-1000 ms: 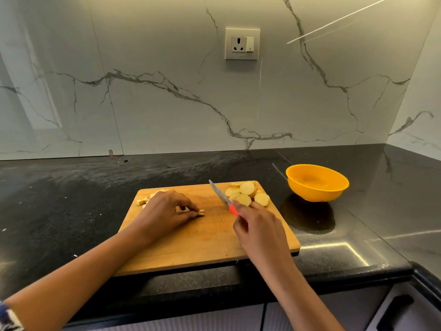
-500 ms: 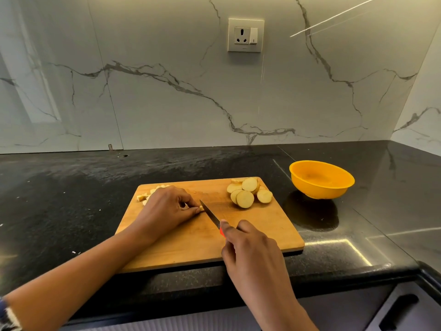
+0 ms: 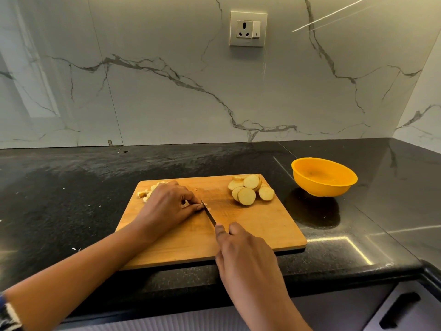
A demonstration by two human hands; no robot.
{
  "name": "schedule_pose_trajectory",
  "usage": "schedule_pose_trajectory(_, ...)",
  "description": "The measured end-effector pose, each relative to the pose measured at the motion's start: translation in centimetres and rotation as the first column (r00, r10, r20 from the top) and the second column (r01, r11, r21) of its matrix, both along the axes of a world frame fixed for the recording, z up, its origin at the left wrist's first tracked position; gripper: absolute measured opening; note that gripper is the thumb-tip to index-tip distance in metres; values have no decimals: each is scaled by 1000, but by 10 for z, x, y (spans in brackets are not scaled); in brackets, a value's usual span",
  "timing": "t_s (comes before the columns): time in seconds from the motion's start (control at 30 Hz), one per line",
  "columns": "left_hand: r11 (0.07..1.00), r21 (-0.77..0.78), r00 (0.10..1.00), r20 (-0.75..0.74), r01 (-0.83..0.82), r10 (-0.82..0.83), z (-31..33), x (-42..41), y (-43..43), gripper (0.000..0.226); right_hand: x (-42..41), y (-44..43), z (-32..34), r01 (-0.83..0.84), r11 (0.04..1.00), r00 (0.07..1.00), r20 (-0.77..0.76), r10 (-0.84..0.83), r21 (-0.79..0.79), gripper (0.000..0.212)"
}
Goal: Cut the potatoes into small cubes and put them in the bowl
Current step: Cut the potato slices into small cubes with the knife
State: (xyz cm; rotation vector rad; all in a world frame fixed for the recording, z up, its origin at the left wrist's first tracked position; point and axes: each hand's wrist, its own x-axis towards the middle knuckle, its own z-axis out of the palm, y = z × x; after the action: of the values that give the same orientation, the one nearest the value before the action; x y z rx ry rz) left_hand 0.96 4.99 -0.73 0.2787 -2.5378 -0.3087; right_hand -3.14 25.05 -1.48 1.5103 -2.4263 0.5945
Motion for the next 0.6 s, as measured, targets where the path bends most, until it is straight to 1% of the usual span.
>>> schedule_pose_trajectory(0.1,999,34,1000,10,-27,27,1,2,0,18,4,19,4,-5,1000,1000,25,5,7,49)
schedule_pose_trajectory(0.2,996,76,998,39,-43,40,1,5,-2,21,-3,19,6,25,999,999,21,-24,-42,48)
schedule_pose_trajectory(0.3,994,106,997,64,-38,31,2,7,-1,18,-10,11,3,54,994,998,24,-52,-94,49)
schedule_pose_trajectory(0.4,995,95,997,72,-44,37,3,5,-1,17,-6,6,5,42,995,999,26,-40,-92,49)
schedule_pose_trajectory(0.6,990,131,995,80,-61,51,3,5,-3,14,2,-3,1,16,996,999,31,-14,-83,48)
